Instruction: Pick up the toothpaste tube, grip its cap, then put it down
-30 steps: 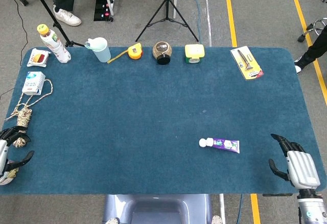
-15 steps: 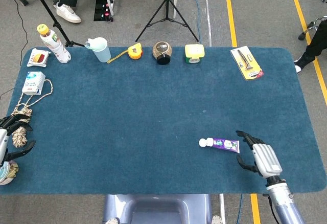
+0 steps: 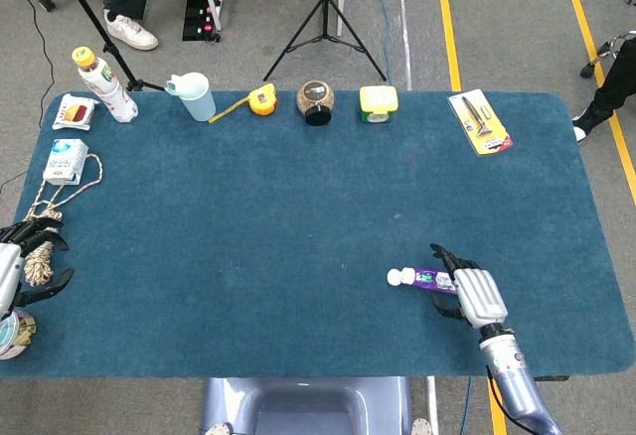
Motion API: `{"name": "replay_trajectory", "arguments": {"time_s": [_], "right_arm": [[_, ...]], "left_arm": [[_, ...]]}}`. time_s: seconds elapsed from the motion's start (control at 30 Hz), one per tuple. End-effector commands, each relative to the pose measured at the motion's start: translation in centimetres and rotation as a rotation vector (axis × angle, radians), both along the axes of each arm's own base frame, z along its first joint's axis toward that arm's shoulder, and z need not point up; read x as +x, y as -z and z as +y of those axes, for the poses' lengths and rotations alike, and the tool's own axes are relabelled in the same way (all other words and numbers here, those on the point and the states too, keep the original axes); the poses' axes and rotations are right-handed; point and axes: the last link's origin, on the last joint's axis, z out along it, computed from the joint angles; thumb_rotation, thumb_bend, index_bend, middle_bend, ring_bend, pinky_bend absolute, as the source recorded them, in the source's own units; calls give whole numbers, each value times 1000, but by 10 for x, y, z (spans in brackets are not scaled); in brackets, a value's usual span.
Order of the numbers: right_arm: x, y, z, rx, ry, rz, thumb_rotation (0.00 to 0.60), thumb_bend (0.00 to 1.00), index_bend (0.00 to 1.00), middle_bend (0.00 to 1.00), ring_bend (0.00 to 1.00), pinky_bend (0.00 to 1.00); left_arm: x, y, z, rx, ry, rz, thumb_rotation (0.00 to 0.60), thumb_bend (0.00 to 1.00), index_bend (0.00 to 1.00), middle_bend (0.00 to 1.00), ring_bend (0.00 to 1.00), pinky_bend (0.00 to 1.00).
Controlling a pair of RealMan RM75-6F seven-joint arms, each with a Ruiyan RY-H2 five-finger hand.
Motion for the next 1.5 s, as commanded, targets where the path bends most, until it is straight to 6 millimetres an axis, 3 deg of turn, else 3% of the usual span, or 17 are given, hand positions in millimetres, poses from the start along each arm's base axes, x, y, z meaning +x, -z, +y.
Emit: {"name": "replay_trajectory", "arguments": {"time_s": [0.03, 0.5, 0.87, 1.23, 1.5], "right_arm": [[2, 8, -4, -1, -9, 18, 583, 447, 105, 206, 289, 259], [5, 32, -8, 20, -16, 70, 584, 447, 197, 252, 315, 259], [3, 41, -8, 49, -7, 92, 586, 446, 231, 276, 333, 259], [-2, 41, -13, 52, -3, 110, 583, 446, 198, 276, 334, 259], [-6, 46, -15, 76, -5, 129, 597, 447, 270, 310, 371, 281]], "left_arm": [[-4, -1, -1, 1, -10, 0, 600, 254, 451, 294, 255, 279], [-19, -6, -4, 12, -46, -15, 600, 253, 451, 294, 255, 279], [-22, -6, -4, 8, -49, -22, 600, 253, 451, 294, 255, 279], [-26, -8, -4, 19, -60, -27, 600, 253, 451, 294, 255, 279], [-25, -7, -3, 19, -59, -27, 600, 253, 451, 294, 255, 279]]}}
